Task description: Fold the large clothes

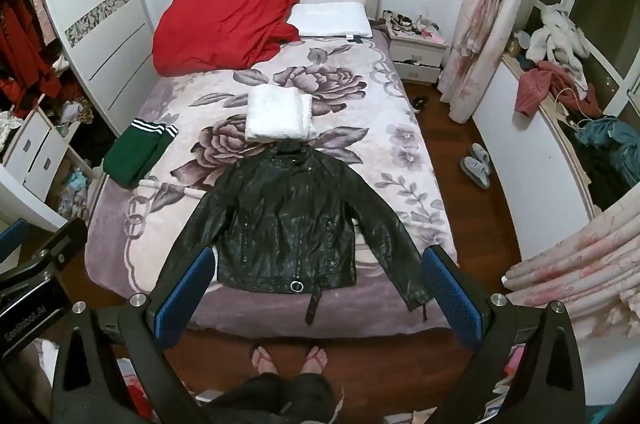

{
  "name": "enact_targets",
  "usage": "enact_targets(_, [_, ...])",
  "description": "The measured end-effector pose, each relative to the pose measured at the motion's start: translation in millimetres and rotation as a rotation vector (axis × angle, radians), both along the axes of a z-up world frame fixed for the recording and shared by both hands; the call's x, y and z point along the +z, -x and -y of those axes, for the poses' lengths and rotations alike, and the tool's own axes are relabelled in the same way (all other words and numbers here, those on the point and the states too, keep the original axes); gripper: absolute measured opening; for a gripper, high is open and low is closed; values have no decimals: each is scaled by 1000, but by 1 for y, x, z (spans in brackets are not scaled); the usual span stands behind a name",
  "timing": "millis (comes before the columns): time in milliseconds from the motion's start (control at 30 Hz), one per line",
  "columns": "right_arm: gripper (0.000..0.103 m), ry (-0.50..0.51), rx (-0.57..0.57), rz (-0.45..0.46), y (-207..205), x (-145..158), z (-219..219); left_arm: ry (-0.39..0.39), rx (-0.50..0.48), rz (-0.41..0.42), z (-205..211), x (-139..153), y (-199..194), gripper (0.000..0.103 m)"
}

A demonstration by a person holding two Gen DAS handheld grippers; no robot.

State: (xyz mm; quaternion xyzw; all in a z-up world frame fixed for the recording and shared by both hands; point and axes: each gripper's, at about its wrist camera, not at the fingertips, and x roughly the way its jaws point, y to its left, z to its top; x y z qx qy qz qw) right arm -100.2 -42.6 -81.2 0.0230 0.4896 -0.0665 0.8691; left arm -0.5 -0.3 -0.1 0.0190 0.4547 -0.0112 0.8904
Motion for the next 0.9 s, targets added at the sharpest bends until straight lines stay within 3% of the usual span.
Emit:
enact_targets(267, [103, -2, -2, 4, 4, 20, -12, 5, -1, 3, 0, 0, 0, 103])
enact_targets(900, [103, 5, -13, 33, -1, 13, -14, 10, -9, 4, -5, 3, -11, 103])
